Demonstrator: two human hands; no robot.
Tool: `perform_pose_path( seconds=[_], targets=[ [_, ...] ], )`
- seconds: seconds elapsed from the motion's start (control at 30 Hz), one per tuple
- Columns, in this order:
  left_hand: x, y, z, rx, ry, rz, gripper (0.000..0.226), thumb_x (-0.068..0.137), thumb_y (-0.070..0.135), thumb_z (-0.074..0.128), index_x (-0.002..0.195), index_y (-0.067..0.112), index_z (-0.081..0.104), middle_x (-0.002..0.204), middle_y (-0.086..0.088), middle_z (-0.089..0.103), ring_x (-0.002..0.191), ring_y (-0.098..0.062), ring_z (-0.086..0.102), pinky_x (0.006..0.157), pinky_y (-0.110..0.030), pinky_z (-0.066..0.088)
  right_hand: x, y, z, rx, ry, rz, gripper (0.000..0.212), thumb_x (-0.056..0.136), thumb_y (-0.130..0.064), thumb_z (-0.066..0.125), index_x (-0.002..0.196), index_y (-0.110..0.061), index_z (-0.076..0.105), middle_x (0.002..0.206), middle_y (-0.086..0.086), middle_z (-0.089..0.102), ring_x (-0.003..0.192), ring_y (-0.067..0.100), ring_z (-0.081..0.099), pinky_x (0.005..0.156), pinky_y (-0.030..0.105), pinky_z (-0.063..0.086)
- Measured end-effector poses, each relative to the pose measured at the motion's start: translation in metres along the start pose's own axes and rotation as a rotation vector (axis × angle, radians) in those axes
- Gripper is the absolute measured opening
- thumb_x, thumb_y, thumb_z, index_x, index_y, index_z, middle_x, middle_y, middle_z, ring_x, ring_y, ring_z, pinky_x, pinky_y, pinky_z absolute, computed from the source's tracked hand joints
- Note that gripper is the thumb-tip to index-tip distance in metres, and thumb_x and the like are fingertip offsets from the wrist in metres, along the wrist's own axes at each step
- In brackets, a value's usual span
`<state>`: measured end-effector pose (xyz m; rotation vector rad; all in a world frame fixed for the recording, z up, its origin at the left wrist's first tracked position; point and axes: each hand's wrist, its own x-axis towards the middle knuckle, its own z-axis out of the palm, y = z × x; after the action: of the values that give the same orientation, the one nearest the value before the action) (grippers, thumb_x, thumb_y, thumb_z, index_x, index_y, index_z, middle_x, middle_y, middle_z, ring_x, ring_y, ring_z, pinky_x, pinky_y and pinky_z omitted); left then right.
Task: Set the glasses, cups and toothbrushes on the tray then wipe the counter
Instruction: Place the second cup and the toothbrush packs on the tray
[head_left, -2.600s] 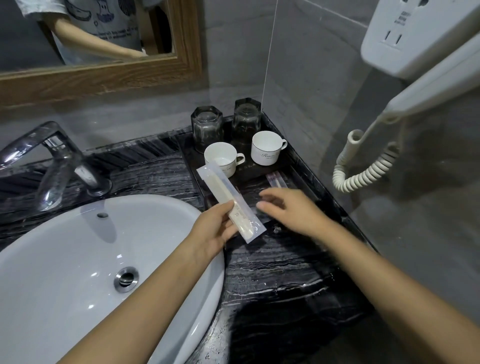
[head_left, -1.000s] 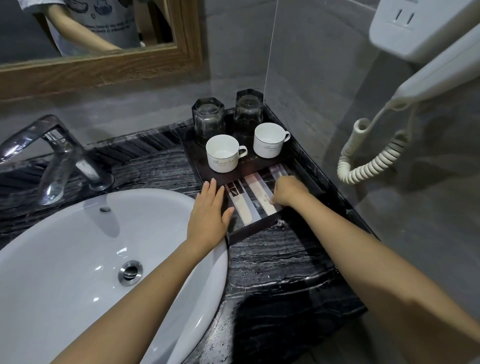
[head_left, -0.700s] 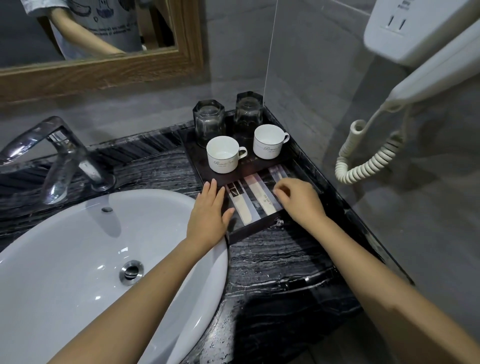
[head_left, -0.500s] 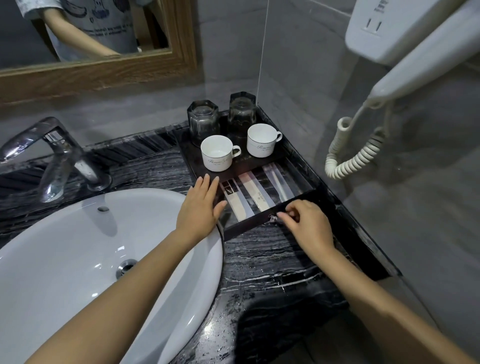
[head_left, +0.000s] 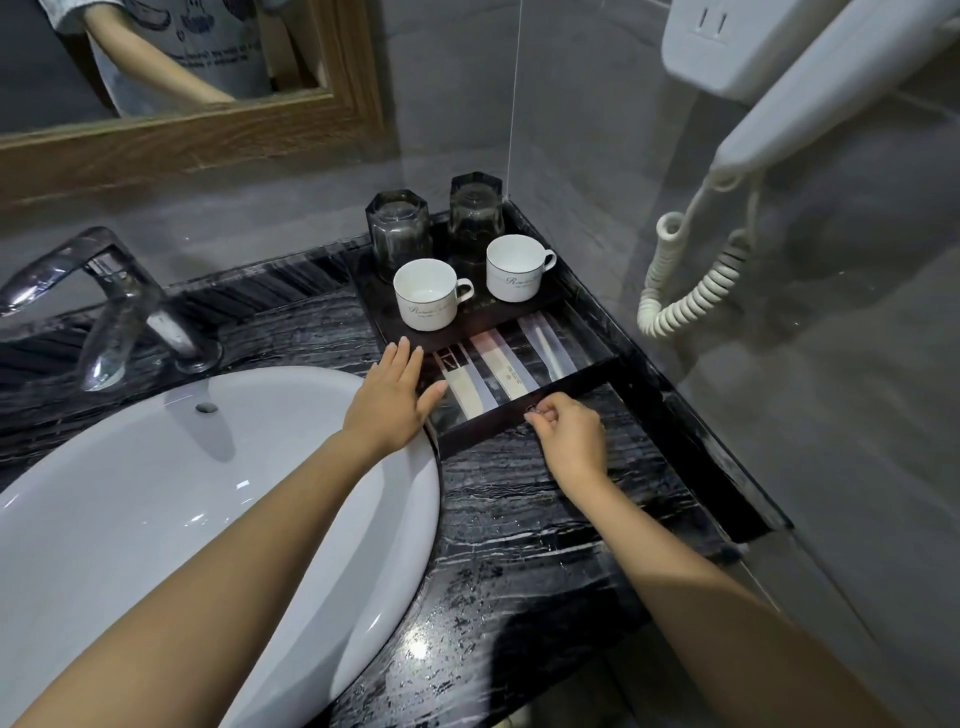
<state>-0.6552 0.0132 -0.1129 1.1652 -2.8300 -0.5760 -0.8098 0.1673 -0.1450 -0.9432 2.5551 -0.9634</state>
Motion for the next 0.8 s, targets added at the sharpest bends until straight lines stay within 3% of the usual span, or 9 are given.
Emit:
perform_pose_path(
  seconds=[0.43, 0.53, 0.8],
  targets=[
    [-0.002, -0.001, 0.000, 0.017, 0.021, 0.012, 0.067, 0.095, 0.046, 0.031, 0.147, 0.009, 0.010, 0.158, -0.010, 0.002, 0.146, -0.022, -0.002, 0.119, -0.036, 0.002, 0.054, -0.032, 0.020, 0.065, -0.036, 0.031, 0.019, 0.085, -0.024, 0.066, 0.092, -0.006, 0.065, 0.085, 0.010, 0.068, 0.082, 0.027, 0.064, 0.066, 0.028, 0.045],
    [-0.002, -0.002, 0.002, 0.020, 0.035, 0.020, 0.067, 0.095, 0.047, 0.032, 0.147, 0.009, 0.011, 0.158, -0.010, 0.003, 0.146, -0.023, -0.002, 0.119, -0.036, 0.002, 0.064, -0.038, 0.022, -0.001, -0.055, -0.001, 0.019, 0.085, -0.026, 0.065, 0.091, -0.008, 0.064, 0.092, 0.011, 0.068, 0.086, 0.029, 0.063, 0.073, 0.032, 0.047],
    [-0.001, -0.004, 0.006, 0.064, 0.081, 0.037, 0.068, 0.094, 0.048, 0.032, 0.146, 0.009, 0.013, 0.158, -0.011, 0.006, 0.146, -0.023, 0.002, 0.119, -0.036, 0.003, 0.083, -0.050, 0.026, -0.157, -0.085, -0.083, 0.024, 0.089, -0.030, 0.060, 0.098, -0.008, 0.063, 0.102, 0.012, 0.067, 0.095, 0.031, 0.062, 0.073, 0.032, 0.046]
  ],
)
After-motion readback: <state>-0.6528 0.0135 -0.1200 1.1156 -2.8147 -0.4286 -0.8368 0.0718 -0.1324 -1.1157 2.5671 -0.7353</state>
